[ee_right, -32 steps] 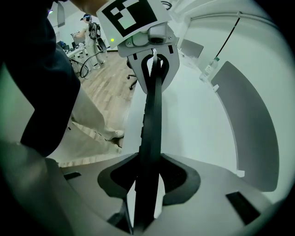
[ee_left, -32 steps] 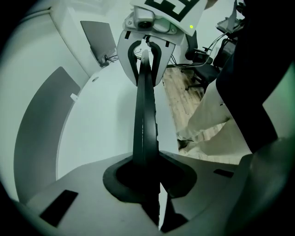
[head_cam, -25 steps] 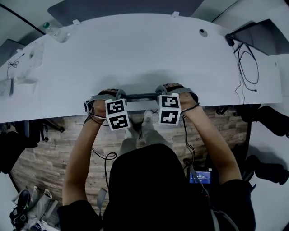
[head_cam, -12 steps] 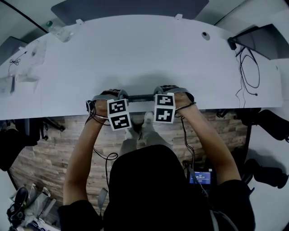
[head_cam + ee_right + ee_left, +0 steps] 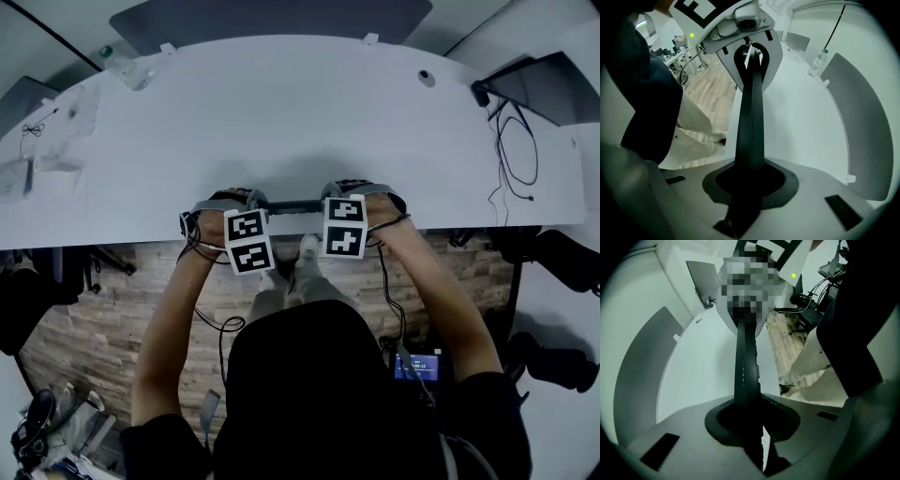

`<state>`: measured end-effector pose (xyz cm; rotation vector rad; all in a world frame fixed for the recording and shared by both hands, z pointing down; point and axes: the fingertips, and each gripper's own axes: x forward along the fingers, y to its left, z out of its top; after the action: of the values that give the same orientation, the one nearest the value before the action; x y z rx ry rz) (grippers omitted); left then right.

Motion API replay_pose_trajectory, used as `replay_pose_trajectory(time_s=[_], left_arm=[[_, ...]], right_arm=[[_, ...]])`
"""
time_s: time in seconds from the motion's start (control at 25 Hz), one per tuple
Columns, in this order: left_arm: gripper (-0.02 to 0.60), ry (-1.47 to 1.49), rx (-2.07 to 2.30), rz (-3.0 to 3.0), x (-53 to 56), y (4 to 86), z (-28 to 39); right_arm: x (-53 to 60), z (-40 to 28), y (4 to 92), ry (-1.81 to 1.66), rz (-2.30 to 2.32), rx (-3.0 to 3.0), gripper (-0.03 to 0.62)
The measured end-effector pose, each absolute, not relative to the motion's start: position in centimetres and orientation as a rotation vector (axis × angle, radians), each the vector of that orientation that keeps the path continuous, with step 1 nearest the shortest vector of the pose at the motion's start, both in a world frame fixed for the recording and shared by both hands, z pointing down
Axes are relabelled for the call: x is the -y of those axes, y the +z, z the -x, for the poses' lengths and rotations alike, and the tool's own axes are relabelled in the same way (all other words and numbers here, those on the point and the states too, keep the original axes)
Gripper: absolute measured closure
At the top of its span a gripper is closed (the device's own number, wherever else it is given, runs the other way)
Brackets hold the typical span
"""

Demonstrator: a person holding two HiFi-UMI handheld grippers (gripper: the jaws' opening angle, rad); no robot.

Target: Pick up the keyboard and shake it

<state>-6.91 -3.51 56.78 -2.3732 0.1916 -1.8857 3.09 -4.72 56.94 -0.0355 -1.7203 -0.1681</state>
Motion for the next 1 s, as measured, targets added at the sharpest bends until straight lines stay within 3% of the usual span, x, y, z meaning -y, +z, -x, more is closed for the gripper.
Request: replay_pose_trajectory(time_s=[1.0], left_arm=[[0.500, -1.737, -0.427, 2.136, 4.9, 43.2, 6.4]], right_arm=[[5.8, -3.6, 43.1, -0.394, -0.207, 1.714, 0.510]])
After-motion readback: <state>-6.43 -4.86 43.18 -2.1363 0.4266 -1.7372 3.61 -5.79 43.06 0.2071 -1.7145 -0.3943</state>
